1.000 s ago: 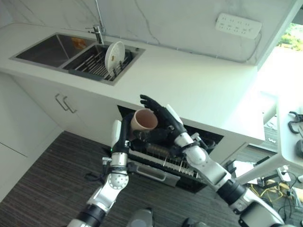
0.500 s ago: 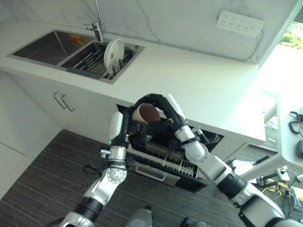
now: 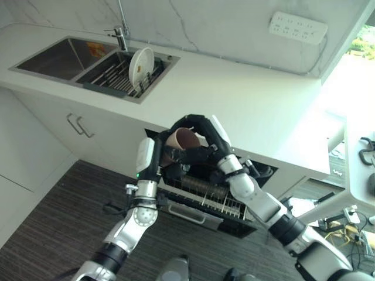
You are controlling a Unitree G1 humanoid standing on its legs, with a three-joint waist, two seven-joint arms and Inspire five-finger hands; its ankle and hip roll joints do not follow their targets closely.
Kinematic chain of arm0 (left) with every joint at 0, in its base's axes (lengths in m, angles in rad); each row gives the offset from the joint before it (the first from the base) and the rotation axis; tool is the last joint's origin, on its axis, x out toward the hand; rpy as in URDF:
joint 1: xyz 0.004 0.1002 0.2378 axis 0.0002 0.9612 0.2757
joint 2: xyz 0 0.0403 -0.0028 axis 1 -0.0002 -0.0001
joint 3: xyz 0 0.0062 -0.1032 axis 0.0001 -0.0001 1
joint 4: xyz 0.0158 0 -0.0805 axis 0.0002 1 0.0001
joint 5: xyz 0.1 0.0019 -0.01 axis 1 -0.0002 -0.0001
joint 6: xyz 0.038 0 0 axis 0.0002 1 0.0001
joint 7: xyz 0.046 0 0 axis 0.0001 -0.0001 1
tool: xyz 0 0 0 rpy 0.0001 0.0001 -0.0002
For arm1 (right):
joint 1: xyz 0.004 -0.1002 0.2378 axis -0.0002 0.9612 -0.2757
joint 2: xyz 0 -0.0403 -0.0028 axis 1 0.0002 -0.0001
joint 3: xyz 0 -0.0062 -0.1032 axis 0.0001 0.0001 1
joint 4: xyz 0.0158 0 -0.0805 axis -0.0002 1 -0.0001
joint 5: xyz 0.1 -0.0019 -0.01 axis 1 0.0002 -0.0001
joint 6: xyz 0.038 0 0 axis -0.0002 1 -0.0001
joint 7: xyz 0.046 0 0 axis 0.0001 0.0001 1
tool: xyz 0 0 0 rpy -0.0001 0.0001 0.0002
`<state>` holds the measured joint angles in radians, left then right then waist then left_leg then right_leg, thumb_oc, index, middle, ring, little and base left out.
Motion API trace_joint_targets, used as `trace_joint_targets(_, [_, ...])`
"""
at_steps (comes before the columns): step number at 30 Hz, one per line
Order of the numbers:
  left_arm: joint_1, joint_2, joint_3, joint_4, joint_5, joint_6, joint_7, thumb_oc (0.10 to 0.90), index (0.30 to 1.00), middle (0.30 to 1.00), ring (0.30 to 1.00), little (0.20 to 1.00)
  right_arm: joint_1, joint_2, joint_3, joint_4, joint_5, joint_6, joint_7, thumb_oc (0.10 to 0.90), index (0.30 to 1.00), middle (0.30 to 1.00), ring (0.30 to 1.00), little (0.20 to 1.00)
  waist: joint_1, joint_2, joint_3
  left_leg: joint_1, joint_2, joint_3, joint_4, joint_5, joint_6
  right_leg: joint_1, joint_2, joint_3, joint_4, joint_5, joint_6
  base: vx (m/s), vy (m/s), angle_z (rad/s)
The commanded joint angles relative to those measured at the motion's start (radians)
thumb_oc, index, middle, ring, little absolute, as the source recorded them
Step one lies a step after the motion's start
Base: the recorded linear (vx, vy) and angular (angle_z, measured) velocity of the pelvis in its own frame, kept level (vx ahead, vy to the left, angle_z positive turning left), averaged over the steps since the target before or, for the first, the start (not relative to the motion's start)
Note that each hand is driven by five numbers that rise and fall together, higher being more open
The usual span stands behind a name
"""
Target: Place the dishes in the dishwasher.
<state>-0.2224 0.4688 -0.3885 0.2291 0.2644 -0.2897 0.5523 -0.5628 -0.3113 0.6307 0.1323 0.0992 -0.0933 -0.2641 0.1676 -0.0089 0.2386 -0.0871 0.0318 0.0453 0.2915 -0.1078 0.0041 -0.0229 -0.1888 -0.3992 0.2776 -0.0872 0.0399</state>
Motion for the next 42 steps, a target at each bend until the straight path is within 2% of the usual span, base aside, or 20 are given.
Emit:
trace_joint_targets(1, [-0.219, -0.045, -0.179, -0.282, 0.075, -0.235, -0.05, 0.4, 0.3, 0.3, 0.3, 0.3, -0.151, 0.024, 0.025, 0.019, 0.004, -0.019, 0.054, 0.518, 0.476, 0.476, 0.476, 0.476, 0.009, 0.019, -0.05, 0.042, 0.008, 0.019, 0.009, -0.084, -0.018, 0.075, -0.016, 0.04, 0.022, -0.11, 0.051, 0.0, 0.0, 0.0])
trace_joint_targets(2, [-0.218, -0.045, -0.179, -0.28, 0.075, -0.236, -0.049, 0.4, 0.3, 0.3, 0.3, 0.3, -0.15, 0.024, 0.027, 0.019, 0.007, -0.016, 0.058, 0.8, 0.9, 0.9, 0.9, 0.9, 0.009, 0.019, -0.05, 0.042, 0.008, 0.019, 0.009, -0.084, -0.017, 0.075, -0.016, 0.04, 0.022, -0.11, 0.051, 0.0, 0.0, 0.0])
trace_joint_targets(10, [-0.203, -0.041, -0.172, -0.269, 0.049, -0.22, -0.059, 0.4, 0.3, 0.3, 0.3, 0.3, -0.148, 0.018, 0.034, 0.022, 0.046, 0.021, 0.128, 0.8, 0.9, 0.9, 0.9, 0.9, 0.011, 0.013, -0.056, 0.039, 0.008, 0.021, 0.009, -0.085, -0.018, 0.072, -0.015, 0.039, 0.022, -0.111, 0.049, 0.0, 0.0, 0.0])
trace_joint_targets(16, [-0.194, -0.042, -0.166, -0.246, 0.019, -0.235, -0.081, 0.4, 0.3, 0.3, 0.3, 0.3, -0.147, 0.015, 0.034, 0.024, 0.071, 0.031, 0.182, 0.8, 0.9, 0.9, 0.9, 0.9, 0.012, 0.01, -0.054, 0.04, 0.008, 0.024, 0.009, -0.084, -0.017, 0.071, -0.014, 0.039, 0.022, -0.108, 0.05, 0.0, 0.0, 0.0])
trace_joint_targets(23, [-0.191, -0.029, -0.155, -0.223, -0.02, -0.269, -0.164, 0.4, 0.3, 0.3, 0.3, 0.3, -0.148, -0.013, 0.046, 0.008, 0.088, 0.109, 0.37, 0.8, 0.9, 0.9, 0.9, 0.9, 0.01, 0.001, -0.052, 0.043, 0.011, 0.029, 0.009, -0.084, -0.018, 0.072, -0.013, 0.038, 0.022, -0.105, 0.052, 0.0, 0.0, 0.0])
trace_joint_targets(29, [-0.198, 0.003, -0.158, -0.211, -0.019, -0.274, -0.212, 0.4, 0.3, 0.3, 0.3, 0.3, -0.172, -0.067, 0.062, -0.003, 0.053, 0.168, 0.452, 0.8, 0.9, 0.9, 0.9, 0.9, 0.007, -0.008, -0.055, 0.046, 0.013, 0.03, 0.009, -0.083, -0.018, 0.074, -0.011, 0.04, 0.022, -0.102, 0.054, 0.0, 0.0, 0.0])
trace_joint_targets(34, [-0.207, 0.013, -0.165, -0.189, -0.033, -0.276, -0.227, 0.4, 0.3, 0.3, 0.3, 0.3, -0.202, -0.103, 0.062, -0.025, 0.053, 0.196, 0.466, 0.8, 0.9, 0.9, 0.9, 0.9, 0.001, -0.015, -0.056, 0.048, 0.012, 0.029, 0.009, -0.085, -0.018, 0.073, -0.005, 0.049, 0.022, -0.1, 0.055, 0.01, -0.003, 0.0])
trace_joint_targets(42, [-0.213, 0.004, -0.171, -0.215, -0.039, -0.267, -0.231, 0.4, 0.3, 0.3, 0.3, 0.3, -0.202, -0.09, 0.063, -0.021, 0.052, 0.173, 0.422, 0.8, 0.9, 0.9, 0.9, 0.9, 0.0, -0.01, -0.049, 0.047, 0.01, 0.028, 0.009, -0.083, -0.016, 0.072, -0.006, 0.052, 0.022, -0.097, 0.057, 0.0, 0.0, 0.0])
